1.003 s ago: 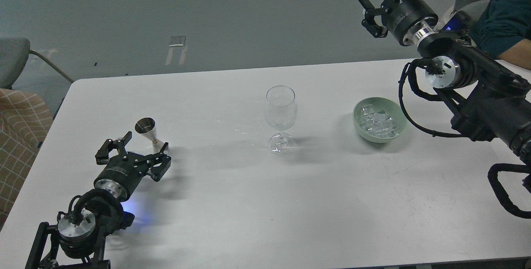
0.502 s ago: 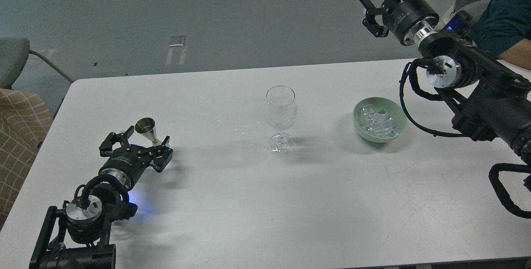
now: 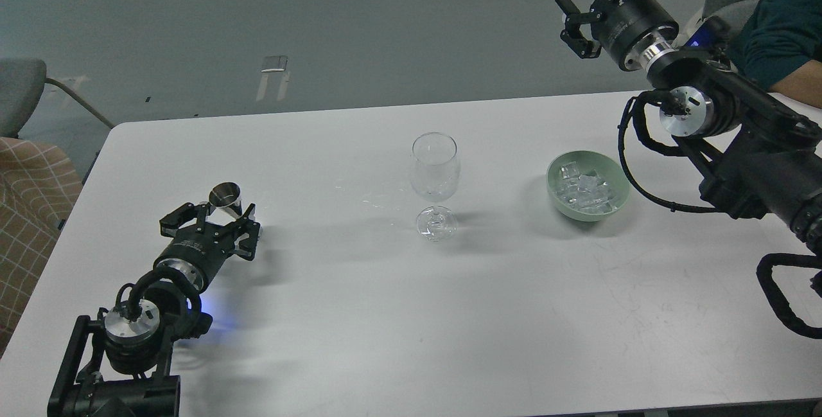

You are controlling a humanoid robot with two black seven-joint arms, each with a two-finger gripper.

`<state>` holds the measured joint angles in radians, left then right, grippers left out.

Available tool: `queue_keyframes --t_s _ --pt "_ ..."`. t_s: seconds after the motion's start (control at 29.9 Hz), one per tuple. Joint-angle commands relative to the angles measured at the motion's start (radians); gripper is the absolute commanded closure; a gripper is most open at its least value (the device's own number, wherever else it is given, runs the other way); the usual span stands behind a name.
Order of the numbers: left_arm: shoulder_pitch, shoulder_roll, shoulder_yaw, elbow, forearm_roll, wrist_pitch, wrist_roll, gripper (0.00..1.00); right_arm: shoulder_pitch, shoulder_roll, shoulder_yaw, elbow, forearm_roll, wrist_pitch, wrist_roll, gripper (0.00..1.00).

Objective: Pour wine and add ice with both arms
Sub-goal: 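Close the left gripper around the metal jigger cup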

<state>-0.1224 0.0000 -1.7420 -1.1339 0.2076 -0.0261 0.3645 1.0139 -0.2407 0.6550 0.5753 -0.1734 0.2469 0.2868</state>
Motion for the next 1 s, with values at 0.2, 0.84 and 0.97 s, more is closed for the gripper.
queue_keyframes --t_s 0.2,0.84,0.97 --pt "-0.016 0.000 -0.001 0.028 0.003 -0.008 -0.001 0.52 0.000 -0.002 0.000 0.000 0.000 0.000 0.000 0.00" --pt "-0.029 0.000 -0.011 0.046 0.001 -0.044 0.002 0.93 0.000 -0.003 0.000 -0.002 0.000 0.000 -0.001 0.00" --pt "-0.034 0.000 -0.013 0.045 -0.007 -0.044 0.010 0.97 0.000 -0.003 0.000 -0.002 0.000 0.000 0.000 0.00"
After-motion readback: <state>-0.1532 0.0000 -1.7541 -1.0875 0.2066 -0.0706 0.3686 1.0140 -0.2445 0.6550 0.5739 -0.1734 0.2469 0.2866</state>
